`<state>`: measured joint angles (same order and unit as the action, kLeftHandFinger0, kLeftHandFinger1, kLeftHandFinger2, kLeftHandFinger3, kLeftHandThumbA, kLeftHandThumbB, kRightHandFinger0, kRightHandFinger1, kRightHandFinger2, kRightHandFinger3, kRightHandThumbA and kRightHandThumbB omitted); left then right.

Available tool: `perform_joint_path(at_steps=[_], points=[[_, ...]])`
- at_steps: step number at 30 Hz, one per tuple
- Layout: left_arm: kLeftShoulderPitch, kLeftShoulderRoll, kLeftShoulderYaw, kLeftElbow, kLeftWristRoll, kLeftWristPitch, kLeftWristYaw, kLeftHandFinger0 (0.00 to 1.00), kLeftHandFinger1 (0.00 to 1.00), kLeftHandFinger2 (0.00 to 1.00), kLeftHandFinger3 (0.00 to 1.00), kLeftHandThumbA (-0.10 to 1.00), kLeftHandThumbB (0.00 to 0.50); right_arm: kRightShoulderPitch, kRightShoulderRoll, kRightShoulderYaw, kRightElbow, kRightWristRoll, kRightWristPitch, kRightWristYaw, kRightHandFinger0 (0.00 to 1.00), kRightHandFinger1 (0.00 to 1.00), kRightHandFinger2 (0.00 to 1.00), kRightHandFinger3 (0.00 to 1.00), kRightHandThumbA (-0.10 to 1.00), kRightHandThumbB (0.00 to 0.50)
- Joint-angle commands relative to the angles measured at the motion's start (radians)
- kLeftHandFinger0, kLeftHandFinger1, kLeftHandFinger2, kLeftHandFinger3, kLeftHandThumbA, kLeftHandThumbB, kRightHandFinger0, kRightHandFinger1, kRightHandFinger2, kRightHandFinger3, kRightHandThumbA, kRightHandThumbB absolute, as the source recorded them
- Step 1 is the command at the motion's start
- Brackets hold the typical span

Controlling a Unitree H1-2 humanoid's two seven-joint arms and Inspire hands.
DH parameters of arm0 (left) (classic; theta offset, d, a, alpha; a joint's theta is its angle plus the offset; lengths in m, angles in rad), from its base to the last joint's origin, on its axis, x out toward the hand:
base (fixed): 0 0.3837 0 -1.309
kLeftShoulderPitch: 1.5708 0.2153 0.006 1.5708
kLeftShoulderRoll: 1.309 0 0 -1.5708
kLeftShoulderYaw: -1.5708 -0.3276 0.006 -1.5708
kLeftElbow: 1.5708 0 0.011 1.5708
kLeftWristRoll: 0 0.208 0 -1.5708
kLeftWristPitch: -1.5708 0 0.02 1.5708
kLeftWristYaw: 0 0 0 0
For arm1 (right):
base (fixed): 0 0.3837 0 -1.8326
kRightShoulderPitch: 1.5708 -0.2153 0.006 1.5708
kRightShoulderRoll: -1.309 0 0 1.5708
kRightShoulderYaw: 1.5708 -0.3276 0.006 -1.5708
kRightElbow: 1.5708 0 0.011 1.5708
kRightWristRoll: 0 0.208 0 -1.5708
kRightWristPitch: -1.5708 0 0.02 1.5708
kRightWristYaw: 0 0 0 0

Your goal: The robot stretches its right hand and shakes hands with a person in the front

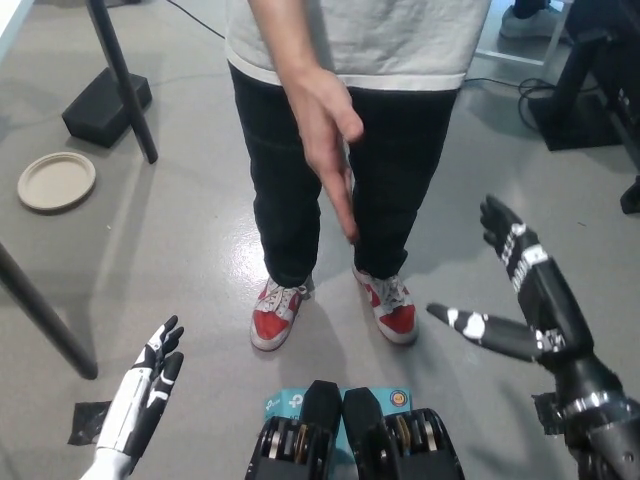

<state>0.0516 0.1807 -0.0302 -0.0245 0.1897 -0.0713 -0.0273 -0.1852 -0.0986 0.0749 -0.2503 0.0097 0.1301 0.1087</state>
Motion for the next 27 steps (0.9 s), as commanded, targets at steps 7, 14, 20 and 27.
perform_joint_path(at_steps=[7,14,20,27], points=[[-0.021,0.002,0.012,-0.024,0.006,-0.028,0.017,1.0,1.0,1.0,1.0,1.0,0.038,-0.209,0.022,0.032,0.007,-0.084,0.169,-0.016,1.0,1.0,1.0,1.0,0.98,0.38],[-0.03,0.005,0.014,-0.035,0.007,-0.017,0.014,1.0,1.0,1.0,1.0,1.0,0.036,-0.35,0.046,0.062,0.138,-0.132,0.209,-0.023,1.0,1.0,1.0,1.0,1.0,0.405],[-0.033,0.002,0.013,-0.037,0.006,-0.014,0.014,1.0,1.0,1.0,1.0,1.0,0.021,-0.456,0.078,0.064,0.288,-0.127,0.196,-0.023,1.0,1.0,1.0,1.0,1.0,0.409],[-0.034,0.002,0.012,-0.03,0.005,-0.021,0.015,1.0,1.0,1.0,1.0,1.0,0.021,-0.548,0.123,0.05,0.444,-0.091,0.184,-0.009,1.0,1.0,1.0,1.0,0.94,0.4]])
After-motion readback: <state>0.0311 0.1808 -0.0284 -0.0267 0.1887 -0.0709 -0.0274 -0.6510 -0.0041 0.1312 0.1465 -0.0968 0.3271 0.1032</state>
